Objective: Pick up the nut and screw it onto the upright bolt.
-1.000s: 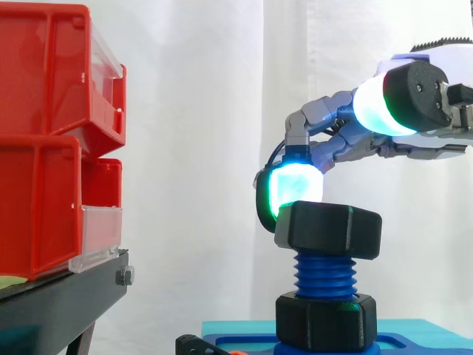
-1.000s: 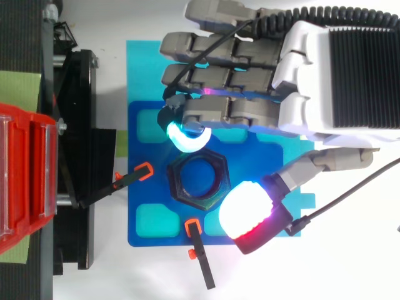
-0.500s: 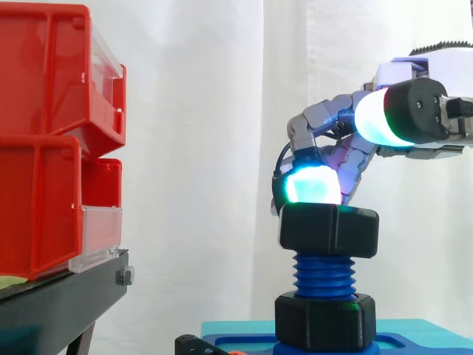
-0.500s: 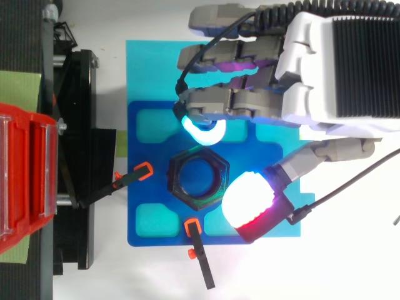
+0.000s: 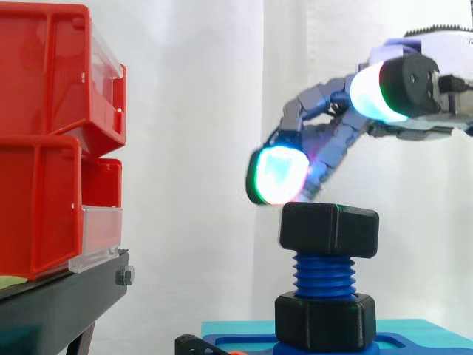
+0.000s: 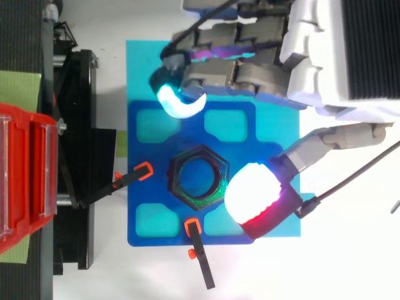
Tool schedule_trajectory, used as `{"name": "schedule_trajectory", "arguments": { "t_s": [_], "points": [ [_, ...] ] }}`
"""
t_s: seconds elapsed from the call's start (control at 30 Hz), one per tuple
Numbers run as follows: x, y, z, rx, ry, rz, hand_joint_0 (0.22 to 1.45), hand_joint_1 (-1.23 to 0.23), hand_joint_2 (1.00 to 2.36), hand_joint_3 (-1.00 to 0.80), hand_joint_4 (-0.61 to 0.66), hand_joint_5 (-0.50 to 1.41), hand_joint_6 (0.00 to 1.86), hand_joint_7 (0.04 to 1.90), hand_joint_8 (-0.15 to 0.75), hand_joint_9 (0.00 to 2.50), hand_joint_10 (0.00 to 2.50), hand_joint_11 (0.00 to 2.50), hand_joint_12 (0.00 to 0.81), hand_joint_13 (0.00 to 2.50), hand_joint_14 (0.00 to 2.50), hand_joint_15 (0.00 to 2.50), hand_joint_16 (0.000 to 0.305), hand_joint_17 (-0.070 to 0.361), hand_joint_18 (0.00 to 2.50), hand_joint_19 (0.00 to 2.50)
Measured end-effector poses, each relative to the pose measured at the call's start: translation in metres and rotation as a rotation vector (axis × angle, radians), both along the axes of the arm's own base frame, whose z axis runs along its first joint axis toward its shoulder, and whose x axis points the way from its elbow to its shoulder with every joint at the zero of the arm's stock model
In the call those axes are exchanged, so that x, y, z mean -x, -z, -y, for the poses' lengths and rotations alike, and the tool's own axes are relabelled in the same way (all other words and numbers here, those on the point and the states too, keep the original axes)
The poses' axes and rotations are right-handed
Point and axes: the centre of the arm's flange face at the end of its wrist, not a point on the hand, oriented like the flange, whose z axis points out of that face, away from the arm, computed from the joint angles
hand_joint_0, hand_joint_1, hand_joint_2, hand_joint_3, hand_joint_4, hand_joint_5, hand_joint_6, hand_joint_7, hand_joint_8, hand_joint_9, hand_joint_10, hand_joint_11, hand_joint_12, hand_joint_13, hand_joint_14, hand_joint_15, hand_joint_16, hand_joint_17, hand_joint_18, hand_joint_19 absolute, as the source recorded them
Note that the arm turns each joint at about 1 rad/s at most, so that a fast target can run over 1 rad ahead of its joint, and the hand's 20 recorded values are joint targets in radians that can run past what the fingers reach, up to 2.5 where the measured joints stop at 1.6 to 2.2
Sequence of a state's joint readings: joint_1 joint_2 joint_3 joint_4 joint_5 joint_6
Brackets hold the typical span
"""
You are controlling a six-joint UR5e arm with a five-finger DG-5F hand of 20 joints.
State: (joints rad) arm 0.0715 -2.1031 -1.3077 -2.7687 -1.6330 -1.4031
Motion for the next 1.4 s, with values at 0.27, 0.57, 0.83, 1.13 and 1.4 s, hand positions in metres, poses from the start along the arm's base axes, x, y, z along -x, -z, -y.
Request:
{"name": "schedule_trajectory", "arguments": {
  "t_s": [0.27,0.57,0.83,1.13,1.4],
  "points": [
    [-0.002,-0.012,0.005,0.02,-0.009,-0.007,0.47,0.01,1.0,-0.5,0.13,-0.21,0.5,0.58,0.183,0.24,0.0,0.0,0.315,0.0,0.0,0.0,0.04,0.091,0.0,0.0],
    [-0.005,-0.012,-0.017,0.002,-0.032,-0.006,0.46,0.12,1.0,-0.5,0.09,-0.22,0.5,0.59,0.143,0.0,0.0,0.0,0.323,0.0,0.0,0.0,0.045,0.102,0.0,0.0],
    [-0.001,0.005,-0.043,-0.032,-0.049,-0.037,0.47,0.13,1.0,-0.5,0.1,-0.2,0.5,0.62,0.138,0.0,0.0,0.0,0.32,0.0,0.0,0.0,0.045,0.101,0.0,0.0],
    [0.003,0.019,-0.048,-0.059,-0.053,-0.041,0.48,0.1,1.0,-0.5,0.12,-0.16,0.5,0.69,0.155,0.07,0.0,0.0,0.317,0.0,0.0,0.0,0.044,0.098,0.0,0.0],
    [0.005,0.022,-0.046,-0.057,-0.052,-0.063,0.48,0.07,1.0,-0.5,0.17,-0.14,0.5,0.8,0.175,0.14,0.0,0.0,0.304,0.0,0.0,0.0,0.039,0.087,0.0,0.0]
  ]
}}
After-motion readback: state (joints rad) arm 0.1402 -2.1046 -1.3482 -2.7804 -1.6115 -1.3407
